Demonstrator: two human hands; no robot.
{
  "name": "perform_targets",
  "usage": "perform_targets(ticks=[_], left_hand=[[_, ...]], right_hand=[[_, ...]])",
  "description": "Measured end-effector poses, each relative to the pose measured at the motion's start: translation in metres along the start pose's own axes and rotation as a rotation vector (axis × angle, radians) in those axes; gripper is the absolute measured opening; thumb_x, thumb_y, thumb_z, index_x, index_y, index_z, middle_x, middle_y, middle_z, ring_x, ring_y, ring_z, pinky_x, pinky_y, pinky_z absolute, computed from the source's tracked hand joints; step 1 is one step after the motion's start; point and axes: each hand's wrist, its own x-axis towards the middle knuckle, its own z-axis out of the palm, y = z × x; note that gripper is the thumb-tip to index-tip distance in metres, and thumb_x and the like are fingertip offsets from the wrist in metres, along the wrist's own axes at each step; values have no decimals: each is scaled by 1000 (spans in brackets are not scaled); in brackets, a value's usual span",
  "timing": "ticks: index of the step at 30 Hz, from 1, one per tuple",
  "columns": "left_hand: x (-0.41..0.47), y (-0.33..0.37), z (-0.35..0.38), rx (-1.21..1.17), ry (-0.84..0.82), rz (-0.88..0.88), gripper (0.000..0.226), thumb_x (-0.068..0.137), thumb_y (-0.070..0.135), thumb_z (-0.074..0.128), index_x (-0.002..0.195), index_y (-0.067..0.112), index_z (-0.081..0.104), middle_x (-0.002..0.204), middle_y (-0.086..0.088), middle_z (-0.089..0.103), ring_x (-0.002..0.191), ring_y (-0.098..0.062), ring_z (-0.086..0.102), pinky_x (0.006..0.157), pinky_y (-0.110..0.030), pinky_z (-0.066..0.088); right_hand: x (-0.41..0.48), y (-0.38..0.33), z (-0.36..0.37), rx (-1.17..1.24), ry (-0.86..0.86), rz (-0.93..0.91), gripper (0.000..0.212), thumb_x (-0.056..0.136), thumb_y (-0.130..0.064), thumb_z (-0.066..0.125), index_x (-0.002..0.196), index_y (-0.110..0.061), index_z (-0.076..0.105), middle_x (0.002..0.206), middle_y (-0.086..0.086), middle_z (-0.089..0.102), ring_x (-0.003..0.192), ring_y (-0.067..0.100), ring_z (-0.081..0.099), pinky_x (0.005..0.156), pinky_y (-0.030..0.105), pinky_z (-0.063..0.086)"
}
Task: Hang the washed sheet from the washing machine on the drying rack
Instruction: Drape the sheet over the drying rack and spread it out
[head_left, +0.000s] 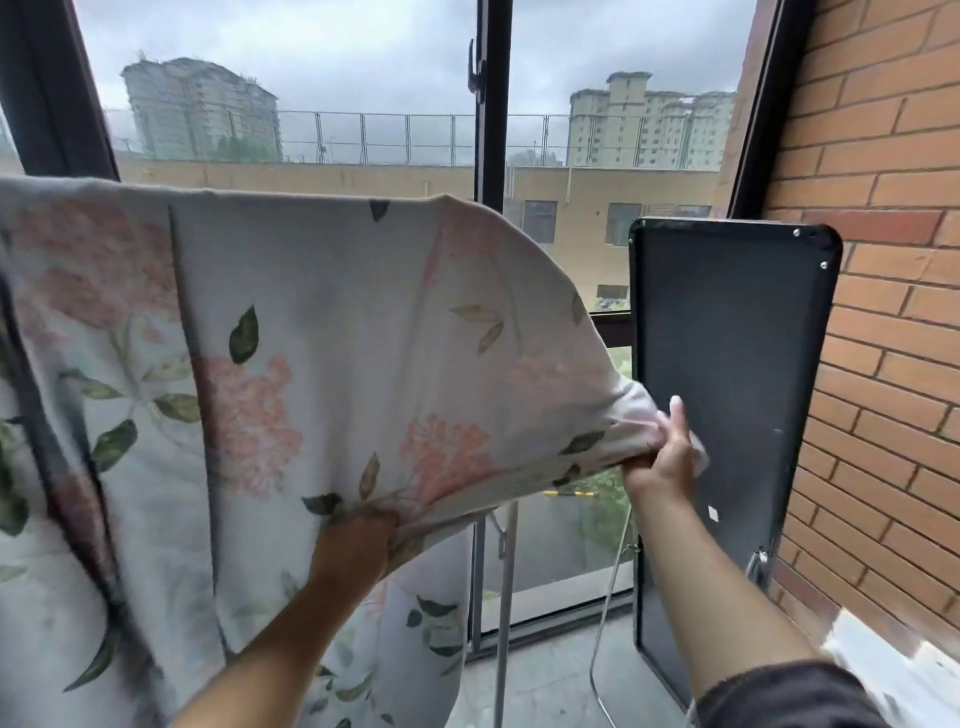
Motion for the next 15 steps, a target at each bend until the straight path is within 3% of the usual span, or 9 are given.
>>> perform_targets(ticks=[1, 3, 5, 7, 9, 12, 15], left_hand=[[0, -3, -4, 10, 11, -35, 16, 54, 27, 84, 59, 21, 70, 49, 2, 62, 39, -17, 60, 40, -19, 45], [0, -5, -13, -14, 1, -97, 17, 74, 35, 69, 66, 20, 69, 58, 0, 66, 53, -21, 66, 46, -25, 50], [3, -1, -27, -26, -70, -212, 26, 90, 38, 48, 85, 20, 67, 82, 0, 70, 80, -22, 68, 64, -29, 53], [11, 4, -41, -88, -96, -239, 27, 94, 36, 39, 100, 21, 61, 89, 1, 69, 83, -22, 65, 69, -30, 53], [20, 7, -60, -282, -76, -250, 23, 94, 34, 39, 110, 24, 52, 83, 3, 65, 76, -22, 63, 66, -31, 52], [38, 27, -100, -675, -44, -197, 24, 89, 46, 48, 107, 30, 47, 95, 13, 54, 91, -14, 56, 80, -32, 49], [69, 65, -142, -859, 109, -146, 60, 80, 42, 67, 128, 24, 36, 112, 9, 51, 101, -14, 52, 85, -31, 46]], right_hand=[[4, -5, 11, -48, -20, -59, 42, 76, -34, 69, 114, -17, 64, 103, 5, 69, 100, 21, 63, 74, 25, 52], [4, -21, 44, -177, -99, -222, 23, 82, -15, 63, 101, -25, 73, 123, 4, 60, 110, 17, 55, 84, 22, 47], [-8, -40, 87, -433, -363, -395, 31, 88, -8, 55, 100, -31, 72, 120, -4, 58, 103, 3, 54, 82, 13, 45], [-23, -48, 126, -686, -582, -530, 32, 92, -9, 50, 115, -27, 65, 117, -8, 56, 97, -6, 53, 76, 5, 44], [-27, -50, 153, -834, -683, -637, 35, 93, -9, 49, 123, -24, 62, 120, -1, 57, 103, 7, 56, 72, 2, 43], [-40, -48, 172, -966, -787, -703, 37, 94, -8, 47, 123, -29, 58, 120, 1, 55, 100, 26, 57, 65, 10, 49], [-56, -46, 181, -930, -865, -700, 37, 93, -7, 48, 125, -24, 59, 122, -4, 52, 105, 12, 55, 75, 3, 45]])
